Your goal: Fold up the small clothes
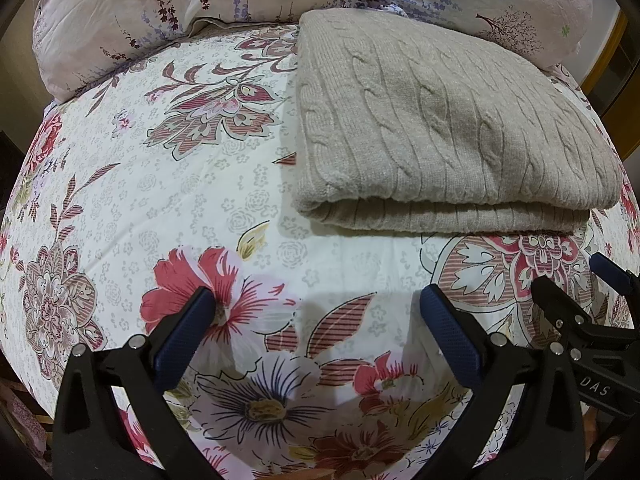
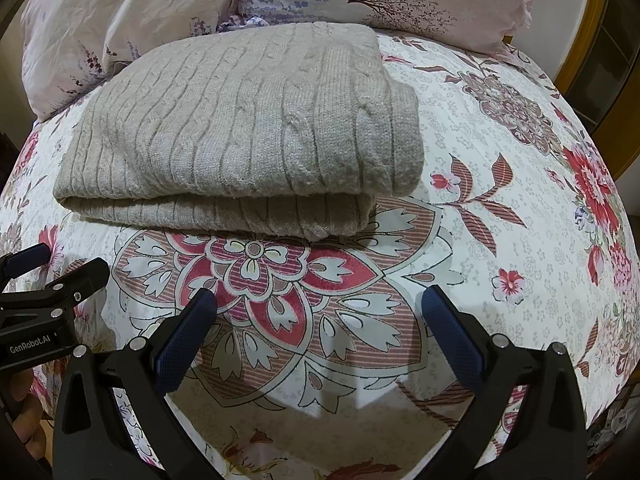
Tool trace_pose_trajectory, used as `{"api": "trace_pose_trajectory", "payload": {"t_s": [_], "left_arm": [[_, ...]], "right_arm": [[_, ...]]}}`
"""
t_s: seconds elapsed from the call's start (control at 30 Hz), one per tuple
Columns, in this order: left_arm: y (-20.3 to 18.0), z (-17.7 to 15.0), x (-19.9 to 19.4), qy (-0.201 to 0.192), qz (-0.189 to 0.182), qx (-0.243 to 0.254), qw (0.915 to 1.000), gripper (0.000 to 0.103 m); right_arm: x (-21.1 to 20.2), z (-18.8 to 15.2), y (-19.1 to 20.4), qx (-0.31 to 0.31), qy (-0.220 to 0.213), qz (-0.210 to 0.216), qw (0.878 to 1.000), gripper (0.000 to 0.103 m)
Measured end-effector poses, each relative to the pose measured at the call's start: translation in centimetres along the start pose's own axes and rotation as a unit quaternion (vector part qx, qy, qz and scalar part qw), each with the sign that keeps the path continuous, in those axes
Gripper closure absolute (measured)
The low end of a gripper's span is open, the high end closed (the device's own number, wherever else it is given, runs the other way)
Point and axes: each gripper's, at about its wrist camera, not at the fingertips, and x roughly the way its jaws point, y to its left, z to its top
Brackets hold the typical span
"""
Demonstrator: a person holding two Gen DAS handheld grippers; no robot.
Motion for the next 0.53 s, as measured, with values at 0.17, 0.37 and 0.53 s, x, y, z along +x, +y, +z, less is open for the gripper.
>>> {"api": "trace_pose_trajectory", "payload": {"t_s": [0.17, 0.37, 0.53], "left_arm": [[-0.02, -0.01, 0.0, 0.0, 0.0, -0.001, 1.0, 0.002], [-0.05, 0.02, -0.03, -0.001, 0.0, 0.001, 1.0, 0.002], [-0.08, 0.12, -0.02, -0.001, 0.0, 0.001, 1.0, 0.002]], "right_arm": [[-0.01, 0.0, 0.0, 0.0, 0.0, 0.0, 1.0, 0.001], [-0.02, -0.01, -0.01, 0.0, 0.0, 0.0, 1.0, 0.001], [-0.05, -0.03, 0.02, -0.001, -0.001, 0.001, 1.0, 0.001]]}}
